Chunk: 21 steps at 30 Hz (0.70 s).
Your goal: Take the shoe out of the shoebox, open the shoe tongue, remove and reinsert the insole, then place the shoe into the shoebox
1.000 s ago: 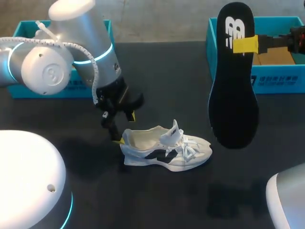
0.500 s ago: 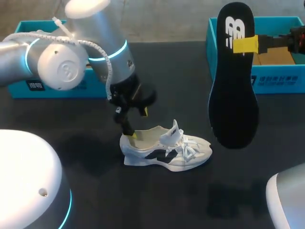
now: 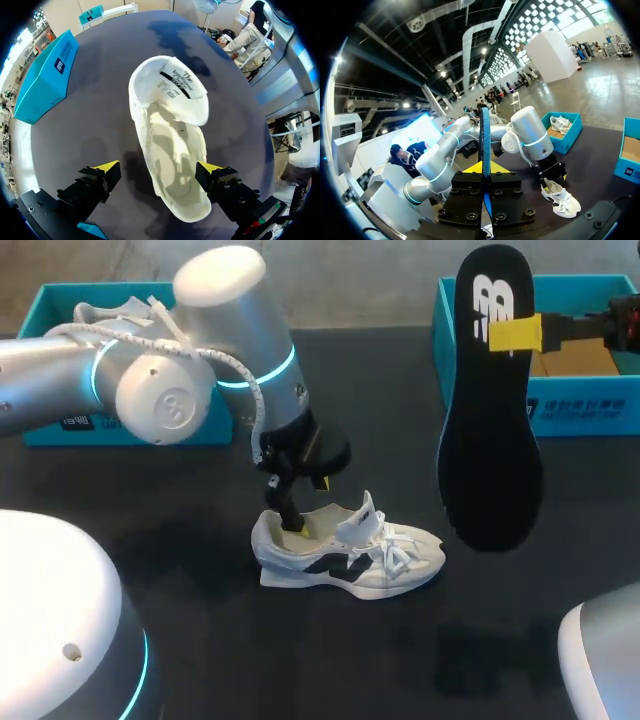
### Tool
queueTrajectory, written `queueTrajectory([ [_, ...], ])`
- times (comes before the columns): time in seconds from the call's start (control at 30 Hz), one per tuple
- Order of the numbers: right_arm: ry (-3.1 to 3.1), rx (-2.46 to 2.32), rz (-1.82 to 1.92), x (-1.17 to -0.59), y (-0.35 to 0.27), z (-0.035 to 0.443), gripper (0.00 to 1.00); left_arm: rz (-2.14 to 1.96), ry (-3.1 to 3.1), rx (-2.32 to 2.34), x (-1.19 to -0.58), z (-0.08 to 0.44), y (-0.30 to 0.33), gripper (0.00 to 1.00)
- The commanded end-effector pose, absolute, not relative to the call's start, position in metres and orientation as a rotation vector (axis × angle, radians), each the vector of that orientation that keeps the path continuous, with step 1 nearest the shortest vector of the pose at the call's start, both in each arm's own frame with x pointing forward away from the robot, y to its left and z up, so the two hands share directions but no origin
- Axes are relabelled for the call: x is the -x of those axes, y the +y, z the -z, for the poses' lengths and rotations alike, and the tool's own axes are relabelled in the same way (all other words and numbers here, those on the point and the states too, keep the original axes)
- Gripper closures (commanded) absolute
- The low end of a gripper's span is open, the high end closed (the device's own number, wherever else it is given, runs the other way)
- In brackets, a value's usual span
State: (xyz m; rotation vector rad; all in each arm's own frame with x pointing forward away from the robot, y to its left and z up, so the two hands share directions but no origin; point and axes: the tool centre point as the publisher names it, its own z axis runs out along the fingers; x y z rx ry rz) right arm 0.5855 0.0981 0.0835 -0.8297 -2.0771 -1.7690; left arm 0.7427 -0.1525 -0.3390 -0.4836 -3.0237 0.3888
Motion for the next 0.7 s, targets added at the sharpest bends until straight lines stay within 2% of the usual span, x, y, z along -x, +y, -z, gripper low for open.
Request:
queueTrajectory([
  [0.03,-2.081,0.829,1.759,-0.589,0.1,-0.085,1.0,-0.387,-3.028,0.476,-0.744,0.348,-0.16,0.0],
  [0.53,-2.081,0.829,1.759,-0.589,0.1,-0.085,1.0,-0.39,-3.022,0.446,-0.741,0.377,-0.171,0.0],
  [0.7,-2.081,0.829,1.759,-0.589,0.1,-0.085,1.0,-0.388,-3.029,0.446,-0.742,0.381,-0.172,0.04],
])
